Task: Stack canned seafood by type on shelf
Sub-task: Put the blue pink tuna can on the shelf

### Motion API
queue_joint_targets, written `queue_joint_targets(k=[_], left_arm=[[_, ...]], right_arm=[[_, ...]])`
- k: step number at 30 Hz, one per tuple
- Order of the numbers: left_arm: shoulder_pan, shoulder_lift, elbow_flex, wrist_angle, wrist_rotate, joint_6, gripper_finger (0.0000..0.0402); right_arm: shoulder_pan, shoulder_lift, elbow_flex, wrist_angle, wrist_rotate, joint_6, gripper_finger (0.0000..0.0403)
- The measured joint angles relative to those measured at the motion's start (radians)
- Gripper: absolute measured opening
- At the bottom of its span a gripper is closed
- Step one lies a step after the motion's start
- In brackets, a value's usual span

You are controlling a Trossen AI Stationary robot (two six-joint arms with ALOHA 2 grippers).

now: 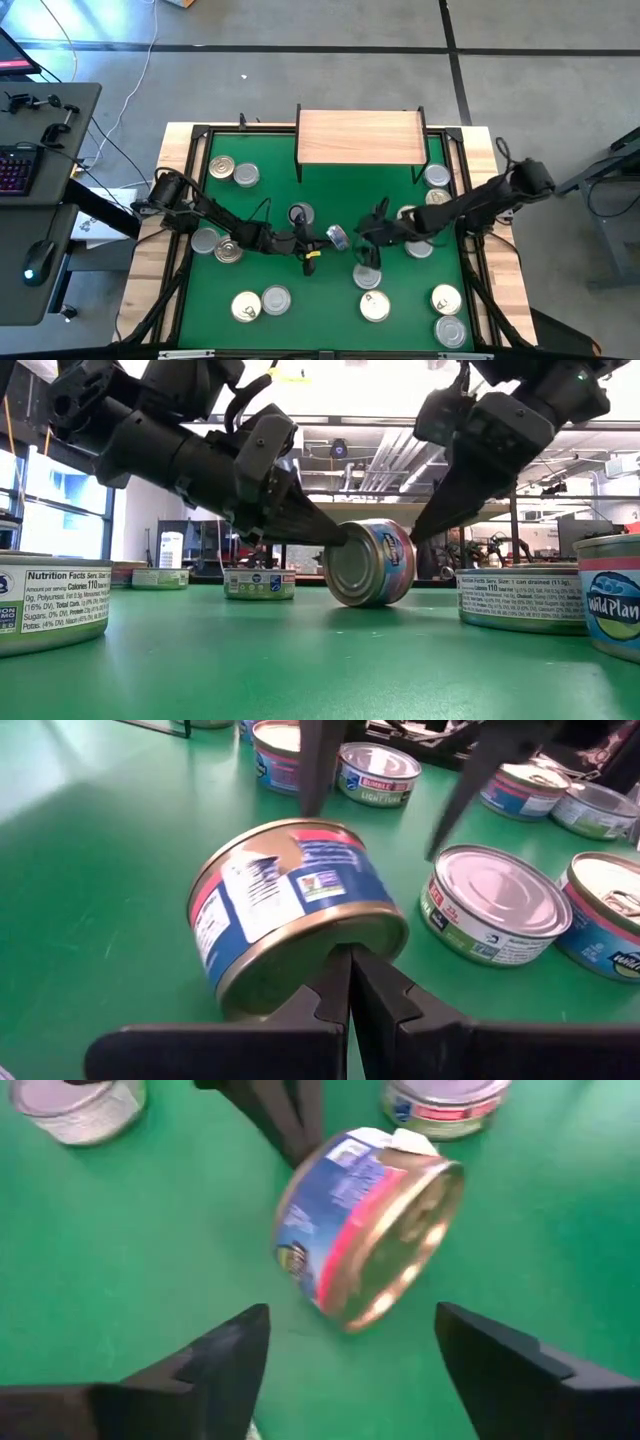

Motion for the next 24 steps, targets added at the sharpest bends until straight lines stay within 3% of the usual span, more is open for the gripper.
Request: queue_joint_targets(k=[8, 16, 24], left_arm=[[0.000, 0.000, 0.000, -0.010, 0.000, 0.007, 0.0000], [0.002, 0.000, 0.000, -0.005, -0.001, 0.015, 0.0000], [0.002, 0.000, 0.000, -0.003, -0.002, 0.017, 0.0000]], right_arm=[[0.099, 0.112, 0.000, 0.141, 0.276, 0.184, 0.0295], [0.118, 0.195, 0.000, 0.313, 0.304, 0.126, 0.0295], [0.114, 0.244, 0.000, 0.342, 0.406, 0.031, 0.0285]])
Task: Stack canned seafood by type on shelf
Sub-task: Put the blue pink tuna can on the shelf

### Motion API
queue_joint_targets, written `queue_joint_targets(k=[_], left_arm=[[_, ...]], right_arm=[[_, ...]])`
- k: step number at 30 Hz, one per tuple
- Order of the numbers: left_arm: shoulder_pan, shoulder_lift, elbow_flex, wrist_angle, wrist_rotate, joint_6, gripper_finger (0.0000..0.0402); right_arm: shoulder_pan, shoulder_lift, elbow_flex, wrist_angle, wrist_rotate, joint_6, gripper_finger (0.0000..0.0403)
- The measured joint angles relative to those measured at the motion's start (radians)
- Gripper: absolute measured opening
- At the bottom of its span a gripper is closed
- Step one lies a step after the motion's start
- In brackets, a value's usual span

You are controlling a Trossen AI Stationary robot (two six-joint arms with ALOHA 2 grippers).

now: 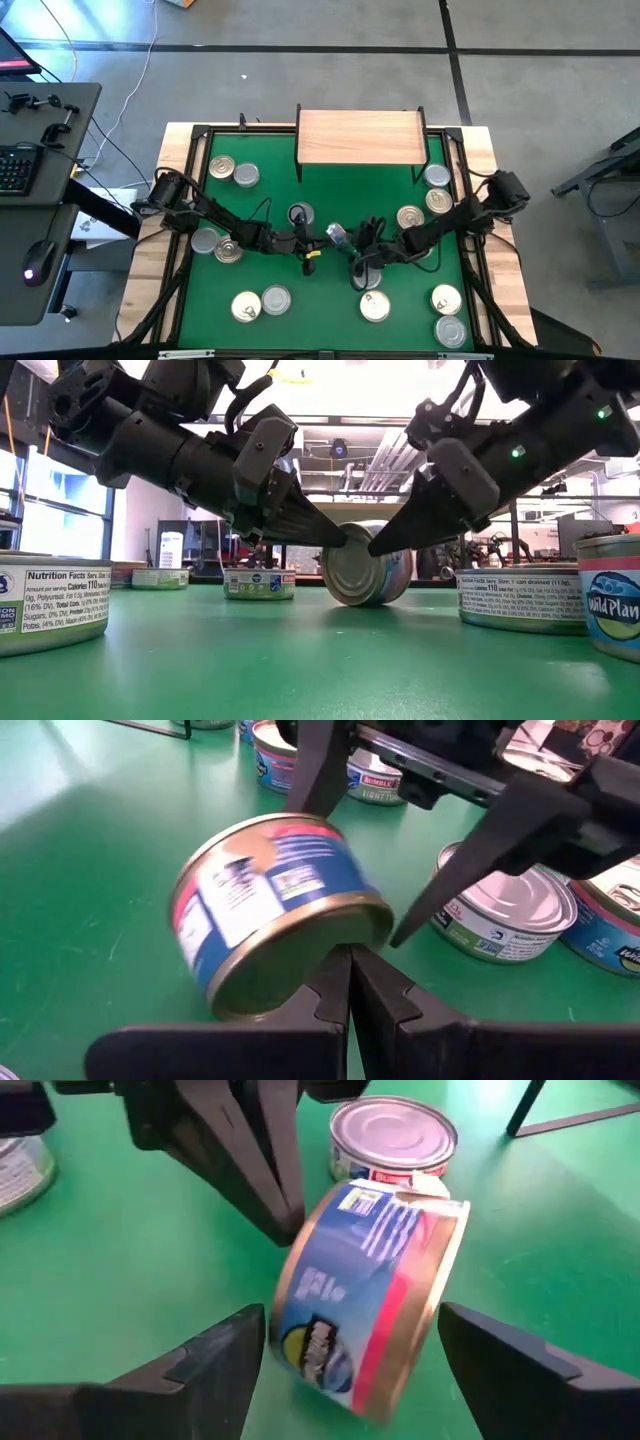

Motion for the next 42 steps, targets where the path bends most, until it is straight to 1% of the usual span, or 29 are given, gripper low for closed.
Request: queue_joint_targets(k=[3, 8, 10, 13, 16, 18, 20, 22, 24, 26, 29, 31, 33, 35, 38, 42], left_arm=[[0.000, 0.000, 0.000, 0.002, 0.000, -0.003, 0.0000], [-0.008, -0.010, 0.000, -0.008, -0.001, -0.002, 0.0000], [-0.021, -0.026, 0.000, -0.019, -0.003, -0.002, 0.0000], [-0.049, -0.076, 0.000, -0.088, -0.034, -0.001, 0.0000], [-0.087, -0.152, 0.000, -0.223, -0.109, -0.002, 0.0000], [-0.114, -0.204, 0.000, -0.332, -0.170, -0.016, 0.0000], [-0.141, -0.251, 0.000, -0.439, -0.239, -0.043, 0.0000], [-0.162, -0.282, 0.000, -0.506, -0.306, -0.066, 0.0000], [-0.180, -0.299, 0.000, -0.549, -0.373, -0.077, 0.0000], [-0.187, -0.303, 0.000, -0.552, -0.429, -0.079, 0.0000], [-0.189, -0.295, 0.000, -0.542, -0.484, -0.080, 0.0000], [-0.183, -0.282, 0.000, -0.530, -0.501, -0.080, 0.0000], [-0.179, -0.272, 0.000, -0.524, -0.502, -0.081, 0.0000], [-0.175, -0.267, 0.000, -0.525, -0.502, -0.082, 0.0000], [-0.174, -0.267, 0.000, -0.522, -0.504, -0.081, 0.0000], [-0.170, -0.268, 0.000, -0.516, -0.510, -0.074, 0.0000]], right_arm=[[-0.010, 0.014, 0.000, -0.001, -0.001, -0.008, 0.0255], [-0.029, 0.041, 0.000, 0.009, -0.006, -0.045, 0.0175], [-0.031, 0.042, 0.000, 0.010, -0.006, -0.063, 0.0171], [-0.031, 0.041, 0.000, 0.024, -0.008, -0.106, 0.0171], [-0.023, 0.021, 0.000, 0.023, -0.005, -0.132, 0.0170], [-0.011, -0.022, 0.001, -0.010, 0.007, -0.134, 0.0170], [0.007, -0.081, 0.028, -0.109, 0.022, -0.132, 0.0170], [0.027, -0.146, 0.089, -0.262, 0.055, -0.142, 0.0170], [0.043, -0.202, 0.186, -0.463, 0.106, -0.165, 0.0170], [0.038, -0.234, 0.307, -0.676, 0.136, -0.185, 0.0170], [-0.022, -0.234, 0.487, -0.956, 0.176, -0.244, 0.0170], [-0.086, -0.219, 0.581, -1.060, 0.209, -0.330, 0.0170], [-0.154, -0.200, 0.642, -1.108, 0.241, -0.437, 0.0170], [-0.226, -0.177, 0.677, -1.111, 0.279, -0.559, 0.0170], [-0.321, -0.136, 0.702, -1.053, 0.319, -0.751, 0.0170], [-0.415, -0.073, 0.703, -0.935, 0.319, -0.955, 0.0170]])
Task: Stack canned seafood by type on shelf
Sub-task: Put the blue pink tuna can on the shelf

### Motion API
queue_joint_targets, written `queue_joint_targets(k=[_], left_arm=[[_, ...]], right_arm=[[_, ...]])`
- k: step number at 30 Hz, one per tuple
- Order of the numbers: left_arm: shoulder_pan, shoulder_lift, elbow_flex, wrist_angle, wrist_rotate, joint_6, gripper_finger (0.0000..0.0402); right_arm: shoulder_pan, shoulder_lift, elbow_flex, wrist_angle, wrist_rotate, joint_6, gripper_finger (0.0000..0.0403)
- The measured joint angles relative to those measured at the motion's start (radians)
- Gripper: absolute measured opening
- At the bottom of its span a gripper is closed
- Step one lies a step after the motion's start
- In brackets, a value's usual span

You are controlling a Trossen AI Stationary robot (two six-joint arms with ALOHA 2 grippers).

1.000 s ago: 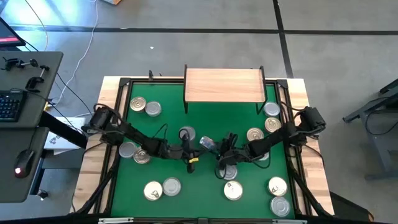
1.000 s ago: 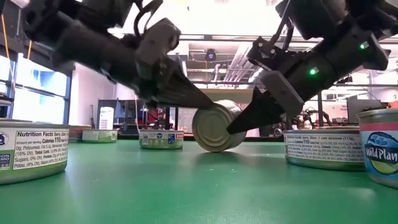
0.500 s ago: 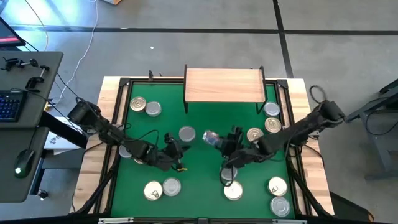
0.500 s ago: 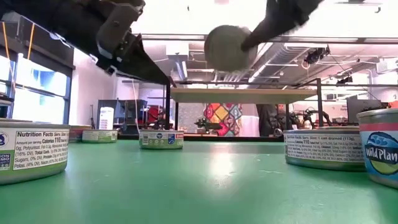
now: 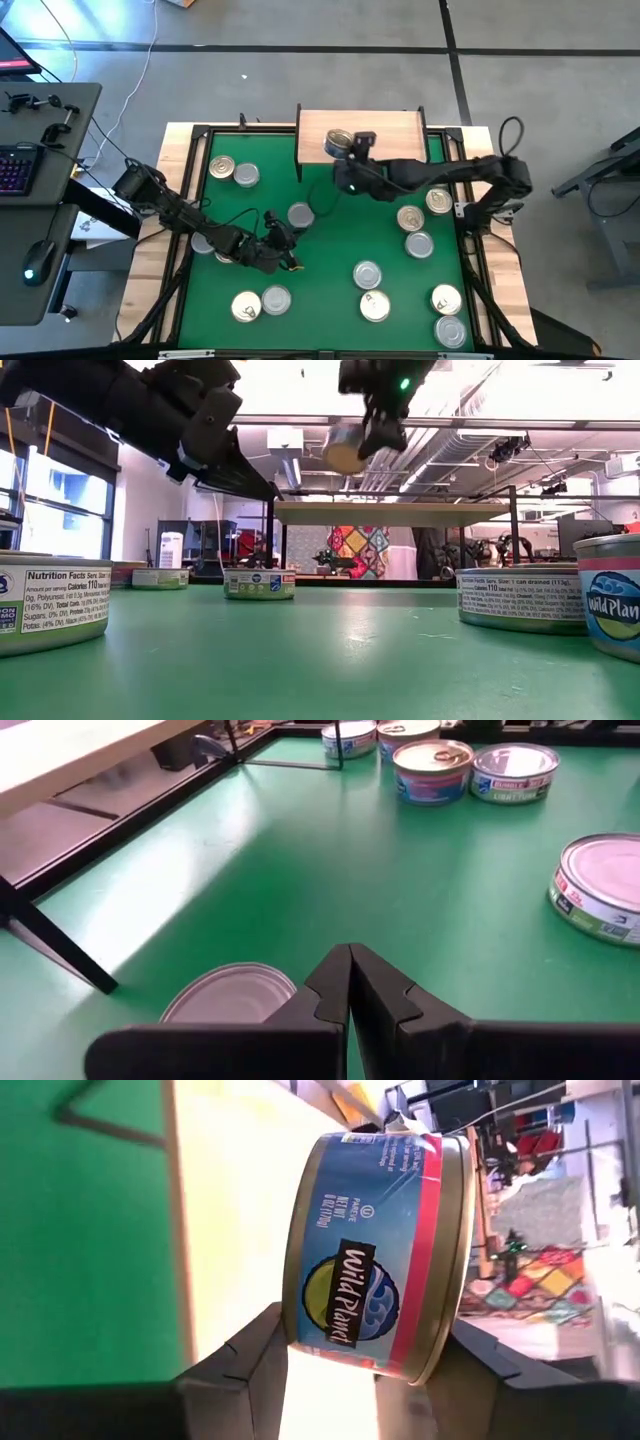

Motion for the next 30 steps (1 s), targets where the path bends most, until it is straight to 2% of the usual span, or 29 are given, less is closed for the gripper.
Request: queue_joint_targets(k=[4, 11, 13, 17, 19, 30], left_arm=[[0.006, 0.000, 0.000, 0.000, 0.000, -0.005, 0.0000], [0.006, 0.000, 0.000, 0.001, 0.000, -0.007, 0.0000], [0.006, 0.000, 0.000, 0.001, 0.000, -0.008, 0.0000], [0.006, 0.000, 0.000, 0.002, 0.000, -0.008, 0.0000], [0.006, 0.000, 0.000, 0.002, 0.000, -0.008, 0.0000], [0.006, 0.000, 0.000, 0.003, 0.001, -0.007, 0.0000]], right_arm=[[-0.069, 0.048, 0.000, 0.051, -0.034, -0.092, 0.0170], [-0.132, 0.079, 0.000, 0.055, -0.125, -0.080, 0.0170], [-0.132, 0.078, 0.000, 0.055, -0.143, -0.068, 0.0186], [-0.132, 0.077, 0.000, 0.055, -0.168, -0.067, 0.0248], [-0.131, 0.077, 0.000, 0.055, -0.208, -0.065, 0.0266], [-0.133, 0.063, 0.002, 0.048, -0.354, -0.022, 0.0277]])
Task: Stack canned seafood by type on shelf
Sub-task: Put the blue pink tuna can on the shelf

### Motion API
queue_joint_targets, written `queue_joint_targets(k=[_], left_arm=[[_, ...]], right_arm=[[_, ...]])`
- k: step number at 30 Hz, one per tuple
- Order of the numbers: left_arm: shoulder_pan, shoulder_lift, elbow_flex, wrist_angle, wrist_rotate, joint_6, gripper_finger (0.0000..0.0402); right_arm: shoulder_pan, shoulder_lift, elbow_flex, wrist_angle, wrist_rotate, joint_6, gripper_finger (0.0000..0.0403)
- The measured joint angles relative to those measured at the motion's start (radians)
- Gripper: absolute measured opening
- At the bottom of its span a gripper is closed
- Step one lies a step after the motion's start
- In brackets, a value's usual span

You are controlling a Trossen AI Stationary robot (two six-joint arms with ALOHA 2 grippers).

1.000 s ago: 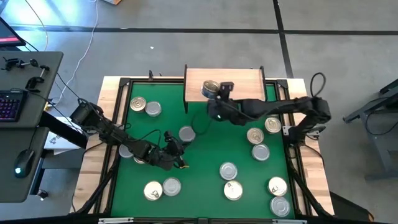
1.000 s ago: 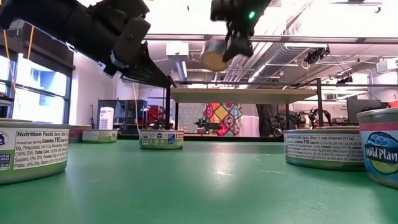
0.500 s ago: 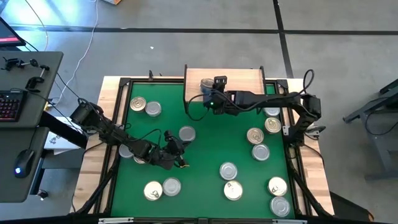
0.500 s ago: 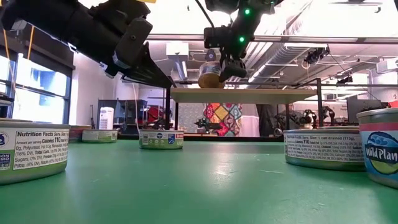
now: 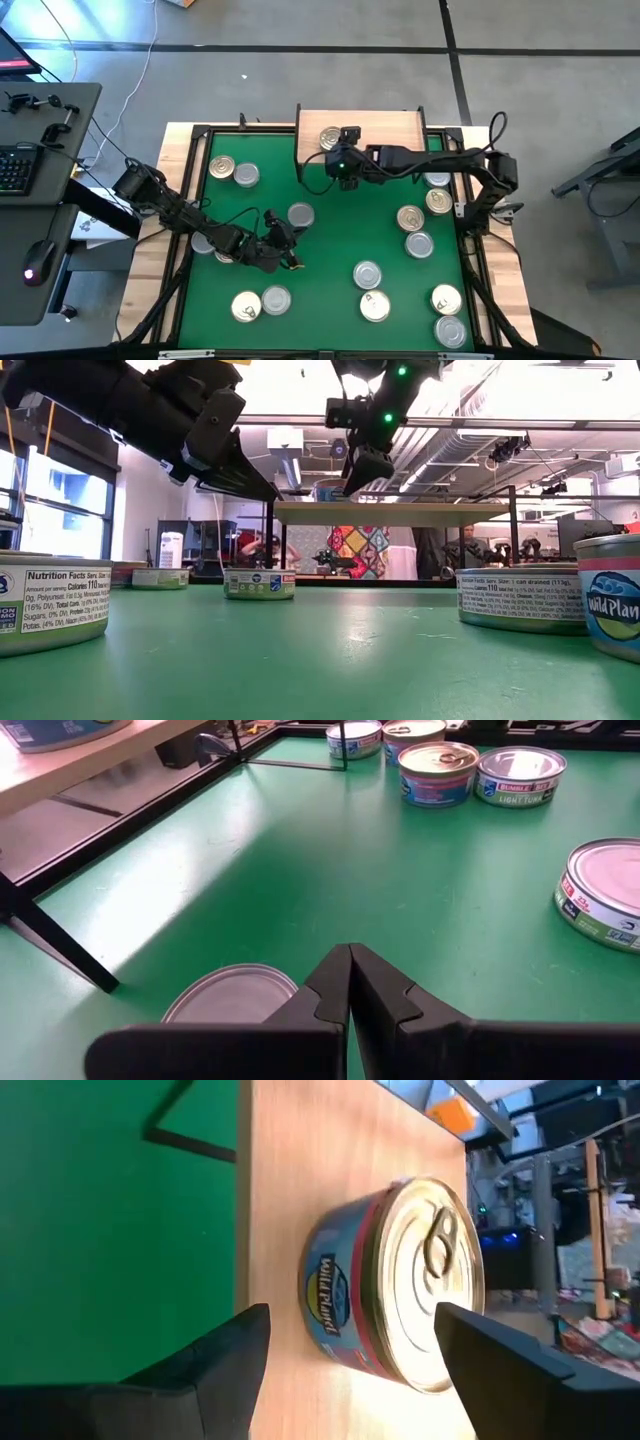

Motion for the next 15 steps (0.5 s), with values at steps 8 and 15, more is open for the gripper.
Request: queue_joint_targets(k=[8, 15], left_arm=[[0.000, 0.000, 0.000, 0.002, 0.000, 0.000, 0.0000], [0.000, 0.000, 0.000, 0.004, 0.000, 0.000, 0.0000]], right_arm=[[-0.064, -0.017, 0.160, -0.157, -0.344, 0.065, 0.0196], [-0.219, -0.009, 0.198, -0.138, -0.521, 0.189, 0.0048]])
